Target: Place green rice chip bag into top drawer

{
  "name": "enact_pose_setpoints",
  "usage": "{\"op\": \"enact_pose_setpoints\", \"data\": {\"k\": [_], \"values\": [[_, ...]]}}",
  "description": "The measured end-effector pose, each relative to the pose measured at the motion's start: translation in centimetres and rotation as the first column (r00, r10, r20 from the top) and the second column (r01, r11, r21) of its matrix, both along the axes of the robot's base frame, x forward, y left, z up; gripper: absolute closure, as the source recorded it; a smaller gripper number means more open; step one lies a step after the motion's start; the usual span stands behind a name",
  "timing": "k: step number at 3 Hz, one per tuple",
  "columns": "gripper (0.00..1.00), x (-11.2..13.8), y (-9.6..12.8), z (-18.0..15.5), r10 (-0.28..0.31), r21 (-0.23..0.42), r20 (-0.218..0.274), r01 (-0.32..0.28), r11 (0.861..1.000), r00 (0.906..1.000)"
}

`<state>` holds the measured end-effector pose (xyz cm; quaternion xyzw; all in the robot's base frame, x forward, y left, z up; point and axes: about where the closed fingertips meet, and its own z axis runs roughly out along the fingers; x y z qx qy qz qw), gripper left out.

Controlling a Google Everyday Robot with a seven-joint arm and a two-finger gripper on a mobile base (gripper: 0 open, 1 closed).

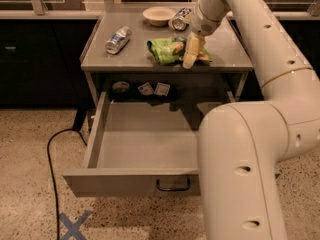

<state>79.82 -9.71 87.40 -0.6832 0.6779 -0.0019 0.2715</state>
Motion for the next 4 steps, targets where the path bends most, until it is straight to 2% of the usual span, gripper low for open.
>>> {"op": "enact_pose_setpoints", "data": {"k": [1, 3, 4], "values": [[0.14, 1.4, 1.8, -1.5, -0.003, 0.044, -0.018, 0.004, 0.999, 0.9998], [0.61, 1.8, 1.9, -1.5, -0.006, 0.051, -0.011, 0.006, 0.999, 0.9999], [0.84, 1.0, 1.8, 0.0, 0.037, 0.091, 0.021, -0.039, 0.995, 0.9991]]}}
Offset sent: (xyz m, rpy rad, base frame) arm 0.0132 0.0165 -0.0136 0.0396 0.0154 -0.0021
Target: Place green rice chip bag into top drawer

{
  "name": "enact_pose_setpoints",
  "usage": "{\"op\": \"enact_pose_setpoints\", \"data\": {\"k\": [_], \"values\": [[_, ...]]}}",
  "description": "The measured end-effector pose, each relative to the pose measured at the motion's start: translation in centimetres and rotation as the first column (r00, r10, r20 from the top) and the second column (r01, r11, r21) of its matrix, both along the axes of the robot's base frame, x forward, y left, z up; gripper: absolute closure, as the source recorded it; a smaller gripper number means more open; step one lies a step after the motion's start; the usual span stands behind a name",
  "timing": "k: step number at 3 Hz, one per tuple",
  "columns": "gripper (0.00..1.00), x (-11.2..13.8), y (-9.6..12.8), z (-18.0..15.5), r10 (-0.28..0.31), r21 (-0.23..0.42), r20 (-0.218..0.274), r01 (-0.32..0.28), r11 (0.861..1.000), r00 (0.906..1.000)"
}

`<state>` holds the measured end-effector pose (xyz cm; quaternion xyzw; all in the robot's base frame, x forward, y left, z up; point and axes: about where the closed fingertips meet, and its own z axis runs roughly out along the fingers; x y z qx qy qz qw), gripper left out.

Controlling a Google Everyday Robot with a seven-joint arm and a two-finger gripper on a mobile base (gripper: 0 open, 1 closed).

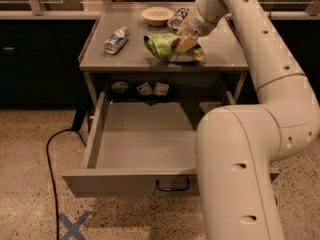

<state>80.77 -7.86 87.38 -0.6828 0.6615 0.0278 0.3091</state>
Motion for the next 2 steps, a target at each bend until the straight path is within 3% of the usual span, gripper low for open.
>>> {"op": "enact_pose_setpoints", "data": {"k": [1, 2], "values": [[1.00, -3.1, -0.4, 2.5, 0.068, 0.119, 0.030, -0.071, 0.990, 0.9973], [1.00, -7.0, 0.5, 3.8, 0.137, 0.222, 0.055, -0.146, 0.964, 0.9891]]}}
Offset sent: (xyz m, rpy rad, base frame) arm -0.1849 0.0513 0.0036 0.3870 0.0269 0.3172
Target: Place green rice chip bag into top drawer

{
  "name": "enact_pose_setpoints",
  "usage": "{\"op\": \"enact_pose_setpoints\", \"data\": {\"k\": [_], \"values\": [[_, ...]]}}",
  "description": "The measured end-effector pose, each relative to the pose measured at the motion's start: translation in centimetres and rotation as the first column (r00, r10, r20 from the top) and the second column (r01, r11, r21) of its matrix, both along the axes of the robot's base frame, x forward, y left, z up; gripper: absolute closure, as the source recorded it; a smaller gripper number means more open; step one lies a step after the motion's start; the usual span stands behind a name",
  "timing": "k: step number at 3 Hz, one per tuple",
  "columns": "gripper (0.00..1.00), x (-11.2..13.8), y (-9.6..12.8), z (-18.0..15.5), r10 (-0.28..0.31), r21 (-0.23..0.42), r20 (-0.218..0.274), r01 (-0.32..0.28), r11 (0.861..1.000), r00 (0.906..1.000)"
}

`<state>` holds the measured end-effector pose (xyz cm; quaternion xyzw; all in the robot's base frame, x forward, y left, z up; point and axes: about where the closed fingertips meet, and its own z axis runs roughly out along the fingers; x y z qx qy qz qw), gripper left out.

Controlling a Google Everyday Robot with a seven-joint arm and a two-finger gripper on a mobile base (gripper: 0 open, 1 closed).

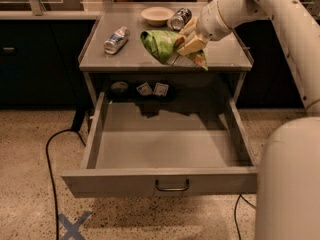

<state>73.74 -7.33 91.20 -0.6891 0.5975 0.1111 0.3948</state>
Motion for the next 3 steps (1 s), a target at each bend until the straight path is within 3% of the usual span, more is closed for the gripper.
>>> {"op": "enact_pose_setpoints", "data": {"k": [1, 2, 3], "values": [[1.00, -5.0, 2.8, -0.4, 0.117, 0.100, -0.008, -0.115, 0.988, 0.9932], [1.00, -9.7, 5.8, -3.6, 0.228, 0.137, -0.063, -0.218, 0.966, 0.9716], [1.00, -12.8, 7.9, -7.5, 0.288, 0.106, -0.115, -0.277, 0.955, 0.9506]]}}
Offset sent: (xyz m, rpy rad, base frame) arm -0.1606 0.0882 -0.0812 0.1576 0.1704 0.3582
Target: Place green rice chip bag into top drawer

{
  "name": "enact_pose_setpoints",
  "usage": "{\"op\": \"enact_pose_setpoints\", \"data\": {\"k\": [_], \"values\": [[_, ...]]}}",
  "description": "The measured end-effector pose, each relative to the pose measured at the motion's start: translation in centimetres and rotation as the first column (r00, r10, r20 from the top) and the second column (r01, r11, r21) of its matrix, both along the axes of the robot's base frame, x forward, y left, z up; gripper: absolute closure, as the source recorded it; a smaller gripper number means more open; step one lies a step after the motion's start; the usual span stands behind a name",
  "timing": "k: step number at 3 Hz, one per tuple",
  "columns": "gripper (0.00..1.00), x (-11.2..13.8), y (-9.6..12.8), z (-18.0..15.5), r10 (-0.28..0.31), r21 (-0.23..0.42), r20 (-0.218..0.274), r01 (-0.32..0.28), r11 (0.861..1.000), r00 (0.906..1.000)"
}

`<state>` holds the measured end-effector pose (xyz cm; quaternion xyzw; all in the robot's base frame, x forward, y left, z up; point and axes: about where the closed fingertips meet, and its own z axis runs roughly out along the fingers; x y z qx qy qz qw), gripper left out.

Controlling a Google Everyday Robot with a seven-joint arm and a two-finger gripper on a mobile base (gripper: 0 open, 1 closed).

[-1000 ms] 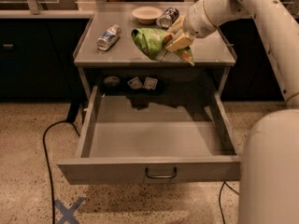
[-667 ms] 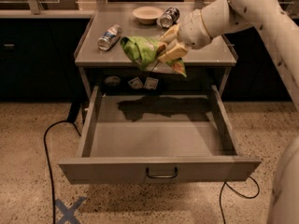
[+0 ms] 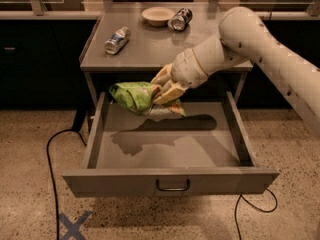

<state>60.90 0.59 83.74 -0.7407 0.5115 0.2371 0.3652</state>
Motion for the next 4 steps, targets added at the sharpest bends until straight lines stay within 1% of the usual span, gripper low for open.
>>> {"op": "enact_pose_setpoints", "data": {"k": [1, 2, 3, 4], "values": [[1.00, -1.7, 0.7, -4.0, 0.020, -0.068, -0.057, -0.024, 0.997, 0.9981], [1.00, -1.7, 0.8, -4.1, 0.019, -0.070, -0.058, -0.023, 0.997, 0.9981], [1.00, -0.6, 0.1, -7.2, -0.069, -0.103, -0.078, 0.061, 0.993, 0.9945], [1.00, 0.6, -1.9, -13.3, -0.217, -0.172, -0.126, 0.194, 0.966, 0.9681]]}}
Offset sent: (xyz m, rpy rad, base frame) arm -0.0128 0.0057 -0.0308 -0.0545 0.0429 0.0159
